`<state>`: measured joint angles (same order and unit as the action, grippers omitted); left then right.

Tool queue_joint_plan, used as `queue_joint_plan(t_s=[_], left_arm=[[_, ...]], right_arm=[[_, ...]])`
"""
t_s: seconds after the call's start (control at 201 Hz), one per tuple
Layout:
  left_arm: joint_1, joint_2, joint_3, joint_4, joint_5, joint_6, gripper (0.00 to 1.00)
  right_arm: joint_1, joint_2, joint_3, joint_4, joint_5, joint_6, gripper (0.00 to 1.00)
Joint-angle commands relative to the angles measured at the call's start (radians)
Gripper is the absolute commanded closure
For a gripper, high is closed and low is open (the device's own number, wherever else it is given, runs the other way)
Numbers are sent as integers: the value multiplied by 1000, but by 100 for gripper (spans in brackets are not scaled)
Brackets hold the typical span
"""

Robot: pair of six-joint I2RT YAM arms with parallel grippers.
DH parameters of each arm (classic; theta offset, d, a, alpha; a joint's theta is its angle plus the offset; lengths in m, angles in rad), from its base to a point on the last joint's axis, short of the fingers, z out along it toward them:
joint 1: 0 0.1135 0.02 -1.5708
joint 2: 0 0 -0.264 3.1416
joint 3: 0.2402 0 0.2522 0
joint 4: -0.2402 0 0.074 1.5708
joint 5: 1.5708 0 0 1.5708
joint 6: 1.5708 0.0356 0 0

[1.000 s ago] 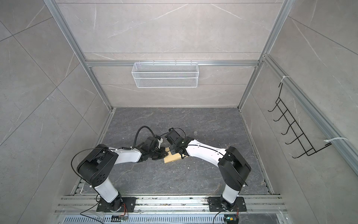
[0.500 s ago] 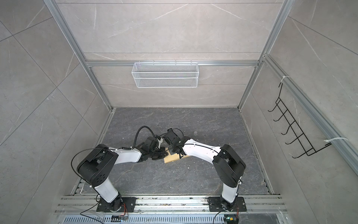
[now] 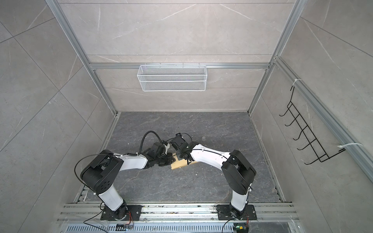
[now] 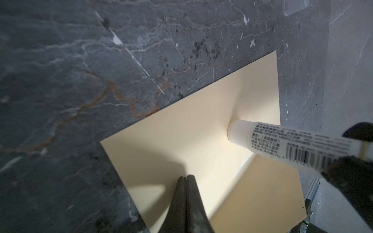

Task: Place the letter into the envelope and seal it
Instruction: 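Lower the glue stick back onto the flap and rub it along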

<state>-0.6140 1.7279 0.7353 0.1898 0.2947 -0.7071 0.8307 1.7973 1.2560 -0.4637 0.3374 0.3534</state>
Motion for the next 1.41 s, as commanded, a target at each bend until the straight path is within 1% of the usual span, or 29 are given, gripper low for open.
queue_joint_plan(t_s=[0.0,0.488,0.667,0.727,0.822,0.951,1.046,1.116,1.19,1.29,1.345,1.404], left_arm=[[7,52,-35,-160,-107,20,100],[7,59,-33,-163,-108,23,100],[7,58,-32,-163,-110,23,100],[8,59,-32,-164,-110,23,100],[7,58,-35,-164,-112,24,100],[7,59,-35,-164,-112,24,100],[7,64,-34,-159,-110,23,100],[7,65,-33,-158,-110,23,100],[6,66,-33,-155,-108,22,100],[5,65,-33,-152,-108,21,100],[6,64,-33,-153,-108,21,100],[6,64,-32,-153,-108,20,100]], right_arm=[[-49,25,-37,-105,101,2,100],[-129,6,-100,-115,135,-7,100],[-133,-2,-76,-112,82,3,100],[-134,-27,-76,-93,36,2,100],[-140,-118,-100,-33,-41,1,100],[-174,-273,-149,44,-130,16,100],[-207,-362,-182,84,-182,34,100],[-213,-399,-197,102,-201,35,100],[-213,-409,-195,105,-219,27,100],[-199,-378,-169,93,-266,-2,100],[-171,-352,-153,84,-239,-14,100],[-116,-308,-119,60,-177,-34,100]])
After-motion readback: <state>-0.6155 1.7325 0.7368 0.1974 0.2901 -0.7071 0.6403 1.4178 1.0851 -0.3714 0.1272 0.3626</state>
